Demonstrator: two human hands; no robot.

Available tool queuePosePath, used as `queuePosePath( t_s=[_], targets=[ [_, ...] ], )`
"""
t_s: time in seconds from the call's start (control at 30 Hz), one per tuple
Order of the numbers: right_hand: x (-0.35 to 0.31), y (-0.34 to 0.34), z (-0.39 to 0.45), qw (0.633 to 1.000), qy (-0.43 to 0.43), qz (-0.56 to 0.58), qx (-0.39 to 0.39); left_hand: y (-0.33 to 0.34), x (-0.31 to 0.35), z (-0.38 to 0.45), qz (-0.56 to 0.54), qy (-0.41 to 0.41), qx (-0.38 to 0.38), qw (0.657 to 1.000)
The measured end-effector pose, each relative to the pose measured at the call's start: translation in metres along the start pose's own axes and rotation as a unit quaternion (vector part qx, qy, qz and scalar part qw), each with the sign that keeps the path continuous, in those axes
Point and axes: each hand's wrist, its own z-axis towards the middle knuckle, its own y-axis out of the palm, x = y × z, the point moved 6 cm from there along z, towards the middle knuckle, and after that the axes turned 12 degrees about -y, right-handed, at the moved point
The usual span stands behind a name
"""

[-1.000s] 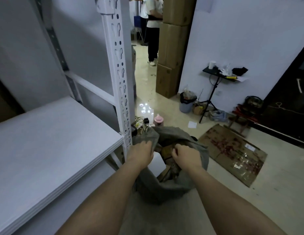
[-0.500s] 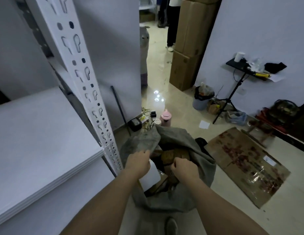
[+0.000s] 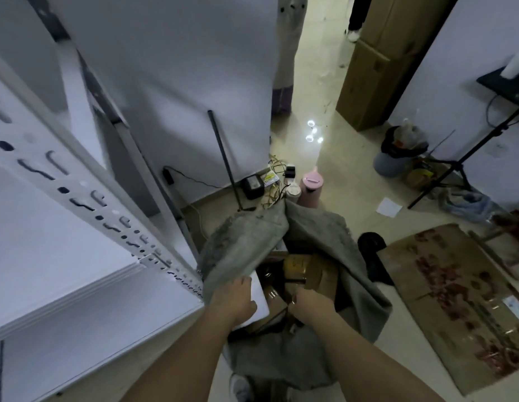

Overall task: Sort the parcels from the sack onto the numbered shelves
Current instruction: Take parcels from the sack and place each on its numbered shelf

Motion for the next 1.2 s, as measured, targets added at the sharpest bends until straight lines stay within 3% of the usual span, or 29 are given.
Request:
queuePosePath(
  t_s=[0.27,0.4,0.53,0.63,0.73,0.8,0.97,1.1,1.2],
  targets=[
    [-0.001,0.049,0.078,0.988,0.048,0.141,-0.037,0.024,0.002,0.069,0.001,0.046,0.011,0.999],
    [0.000,0.077,0.110,0.971,0.071,0.225,-0.025,0.045,-0.002,0.104,0.023,0.062,-0.021,0.998],
    [0.000,0.096,0.126,0.928,0.097,0.360,0.016,0.055,-0.021,0.129,0.108,0.004,0.001,0.994],
    [-0.005,0.103,0.129,0.880,0.096,0.465,0.032,0.045,-0.045,0.140,0.303,-0.076,0.056,0.948],
    [-0.014,0.113,0.137,0.861,0.071,0.503,0.027,0.036,-0.066,0.144,0.446,-0.131,0.082,0.882],
    [-0.017,0.119,0.140,0.853,0.076,0.515,0.035,0.036,-0.076,0.146,0.482,-0.154,0.091,0.858],
    [-0.017,0.144,0.137,0.784,0.134,0.606,-0.023,0.041,-0.091,0.148,0.550,-0.153,0.099,0.815],
    [-0.003,0.129,0.137,0.797,0.152,0.583,0.049,0.049,-0.086,0.140,0.585,-0.108,0.061,0.802],
    [0.010,0.107,0.126,0.784,0.171,0.595,0.036,0.054,-0.086,0.130,0.611,-0.074,0.026,0.788]
  ],
)
